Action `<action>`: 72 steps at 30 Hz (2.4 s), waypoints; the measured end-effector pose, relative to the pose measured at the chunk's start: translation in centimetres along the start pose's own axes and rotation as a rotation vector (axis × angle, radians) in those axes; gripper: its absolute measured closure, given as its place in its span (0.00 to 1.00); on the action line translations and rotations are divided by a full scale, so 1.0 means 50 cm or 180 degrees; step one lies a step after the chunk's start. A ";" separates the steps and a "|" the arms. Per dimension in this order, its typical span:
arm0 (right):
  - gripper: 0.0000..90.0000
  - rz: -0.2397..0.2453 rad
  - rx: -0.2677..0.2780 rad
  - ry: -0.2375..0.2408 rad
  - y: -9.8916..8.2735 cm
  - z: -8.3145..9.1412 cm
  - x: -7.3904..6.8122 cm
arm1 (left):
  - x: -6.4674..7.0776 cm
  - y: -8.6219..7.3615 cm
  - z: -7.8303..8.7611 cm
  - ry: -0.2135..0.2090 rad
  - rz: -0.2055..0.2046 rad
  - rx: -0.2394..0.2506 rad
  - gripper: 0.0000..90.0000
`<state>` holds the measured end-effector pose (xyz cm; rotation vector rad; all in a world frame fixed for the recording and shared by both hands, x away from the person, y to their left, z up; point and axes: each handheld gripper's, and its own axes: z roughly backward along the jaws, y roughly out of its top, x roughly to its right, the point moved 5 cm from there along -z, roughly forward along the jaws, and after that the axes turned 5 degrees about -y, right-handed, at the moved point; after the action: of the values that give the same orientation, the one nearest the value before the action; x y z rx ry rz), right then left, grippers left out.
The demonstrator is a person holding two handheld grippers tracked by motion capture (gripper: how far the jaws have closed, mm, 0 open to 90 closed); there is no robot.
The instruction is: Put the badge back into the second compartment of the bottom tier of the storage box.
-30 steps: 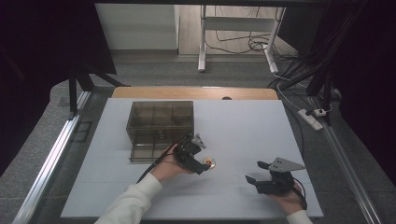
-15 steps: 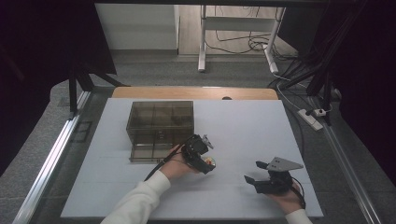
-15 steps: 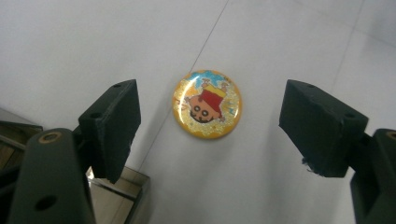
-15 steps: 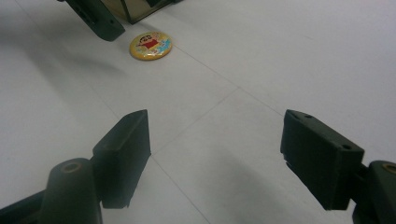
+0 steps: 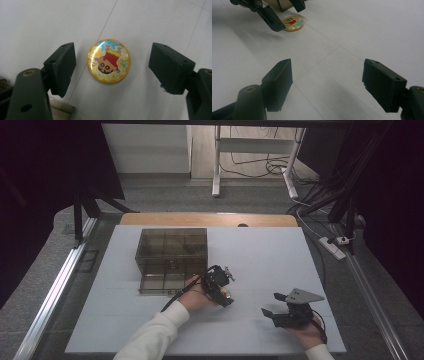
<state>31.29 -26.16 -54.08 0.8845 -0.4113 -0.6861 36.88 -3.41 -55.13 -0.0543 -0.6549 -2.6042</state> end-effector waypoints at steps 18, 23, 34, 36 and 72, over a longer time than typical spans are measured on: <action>0.27 0.0000 -0.0008 -0.0006 -0.002 -0.001 0.000 | 0.003 0.001 -0.013 0.0066 -0.0067 -0.0061 0.35; 0.27 0.0003 -0.0017 -0.0004 -0.002 -0.002 0.000 | 0.002 0.002 -0.012 0.0087 -0.0073 -0.0051 0.40; 0.27 0.0009 -0.0009 -0.0023 -0.001 0.001 0.000 | 0.002 0.002 -0.009 0.0099 -0.0054 -0.0045 0.53; 0.27 0.0010 -0.0010 -0.0023 -0.001 0.001 0.000 | 0.002 0.002 -0.009 0.0099 -0.0045 -0.0038 0.53; 0.27 -0.0001 -0.0013 -0.0035 -0.002 0.001 0.001 | 0.005 -0.005 0.067 0.0114 0.0081 0.0501 0.53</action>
<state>31.26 -26.28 -54.14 0.8773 -0.4196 -0.6921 36.32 -1.78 -52.21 0.0327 -0.8381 -2.5148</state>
